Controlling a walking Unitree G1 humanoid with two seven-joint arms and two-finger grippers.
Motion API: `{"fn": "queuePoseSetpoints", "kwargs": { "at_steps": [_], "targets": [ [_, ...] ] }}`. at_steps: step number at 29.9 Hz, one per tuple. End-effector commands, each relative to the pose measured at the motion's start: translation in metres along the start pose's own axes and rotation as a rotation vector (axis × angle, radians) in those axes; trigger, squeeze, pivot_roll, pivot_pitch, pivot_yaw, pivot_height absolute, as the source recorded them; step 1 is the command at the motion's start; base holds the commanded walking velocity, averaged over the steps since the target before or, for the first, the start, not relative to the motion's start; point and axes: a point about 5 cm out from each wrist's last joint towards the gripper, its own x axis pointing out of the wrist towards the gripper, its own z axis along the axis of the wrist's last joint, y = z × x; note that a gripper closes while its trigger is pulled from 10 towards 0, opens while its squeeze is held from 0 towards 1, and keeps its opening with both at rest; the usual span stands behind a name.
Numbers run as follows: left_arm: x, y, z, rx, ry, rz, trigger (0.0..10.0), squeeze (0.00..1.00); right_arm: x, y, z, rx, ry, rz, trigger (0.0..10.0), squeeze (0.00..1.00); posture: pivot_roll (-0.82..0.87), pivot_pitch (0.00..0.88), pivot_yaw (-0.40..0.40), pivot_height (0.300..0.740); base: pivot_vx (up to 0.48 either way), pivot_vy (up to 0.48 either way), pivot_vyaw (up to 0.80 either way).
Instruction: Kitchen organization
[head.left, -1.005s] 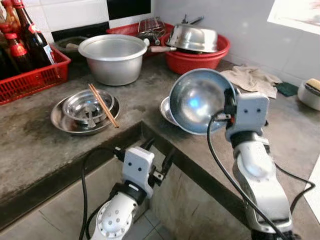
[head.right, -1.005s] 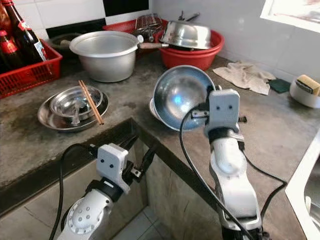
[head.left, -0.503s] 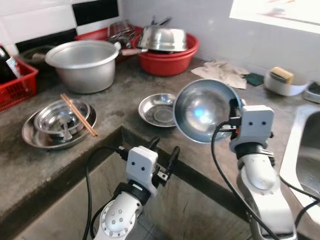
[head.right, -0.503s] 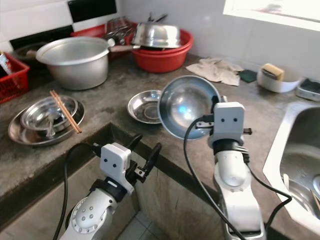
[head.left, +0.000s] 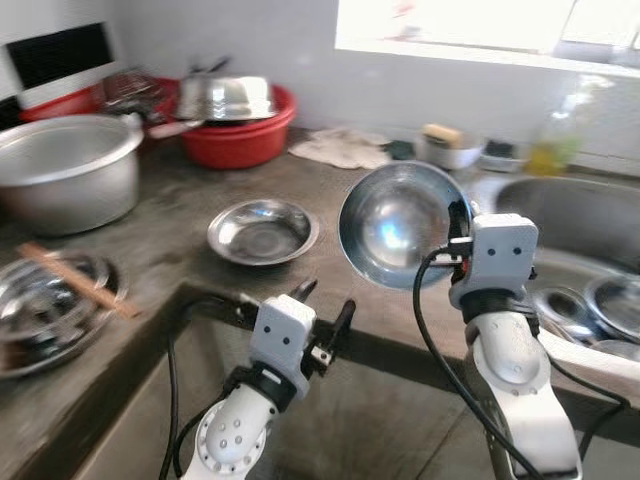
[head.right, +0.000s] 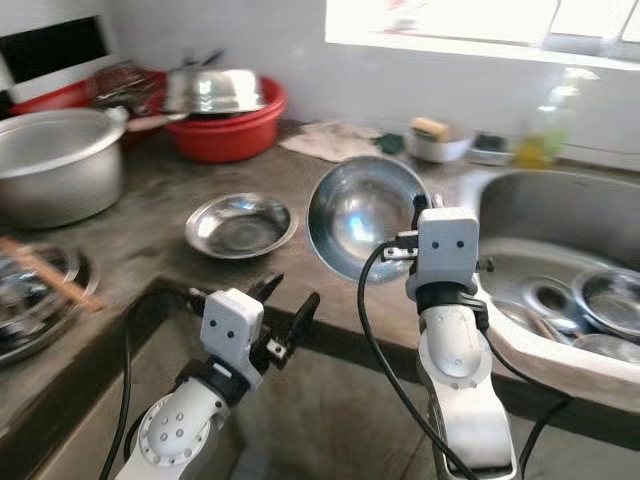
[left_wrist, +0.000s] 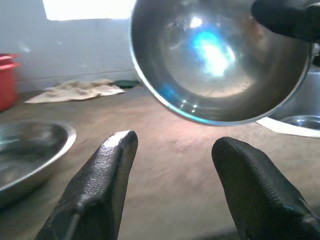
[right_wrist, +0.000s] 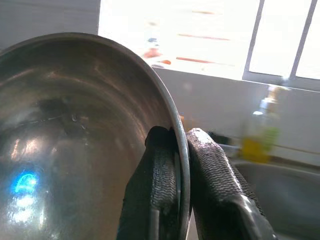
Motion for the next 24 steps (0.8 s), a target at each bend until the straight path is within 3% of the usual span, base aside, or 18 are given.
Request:
{"fn": "queuePoseSetpoints", "kwargs": {
  "at_steps": [1,5,9,18,20,24],
  "targets": [
    [0.002,0.001,0.0,-0.013,0.003,0.011,10.0,0.0,0.002,-0.004,0.009,-0.001,-0.045,-0.024,0.0,0.0,0.15,0.059,-0.024,0.74,0.0,0.0,-0.78],
    [0.002,0.0,0.002,0.002,-0.004,-0.004,10.0,0.0,0.002,-0.004,0.01,-0.002,-0.047,-0.016,0.0,0.0,0.15,0.061,-0.022,0.74,0.0,0.0,-0.78],
    [0.002,0.0,0.002,0.002,-0.008,-0.002,10.0,0.0,0.003,-0.002,0.012,-0.001,-0.056,-0.01,0.0,0.0,0.15,0.06,-0.022,0.74,0.193,-0.36,-0.78],
    [0.003,0.004,0.002,0.006,-0.002,0.023,10.0,0.0,0.006,0.001,0.014,0.006,-0.062,0.014,0.3,0.0,0.15,0.062,-0.024,0.74,0.0,0.0,-0.69],
    [0.002,0.004,0.001,0.029,0.001,0.023,10.0,0.0,0.008,0.004,0.013,0.01,-0.044,0.033,10.0,0.0,0.15,0.064,-0.023,0.74,0.0,-0.156,0.0],
    [0.002,0.004,0.0,0.034,0.004,0.021,10.0,0.0,0.012,0.006,0.011,0.01,-0.02,0.038,10.0,0.0,0.16,0.064,-0.028,0.74,0.273,-0.391,0.0]
  ]
}}
